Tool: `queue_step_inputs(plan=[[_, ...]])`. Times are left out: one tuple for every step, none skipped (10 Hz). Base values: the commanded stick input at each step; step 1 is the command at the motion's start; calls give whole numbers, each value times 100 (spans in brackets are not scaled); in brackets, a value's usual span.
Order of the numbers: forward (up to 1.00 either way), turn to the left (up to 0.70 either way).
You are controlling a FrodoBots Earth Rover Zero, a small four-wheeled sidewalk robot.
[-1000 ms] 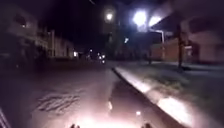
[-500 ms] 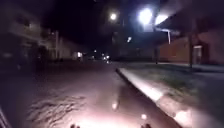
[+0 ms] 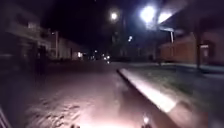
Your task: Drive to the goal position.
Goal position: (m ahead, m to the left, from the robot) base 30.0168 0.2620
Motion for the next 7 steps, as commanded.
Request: queue_step_inputs(plan=[[70, 0], [70, 0], [70, 0], [70, 0], [70, 0], [70, 0], [70, 0]])
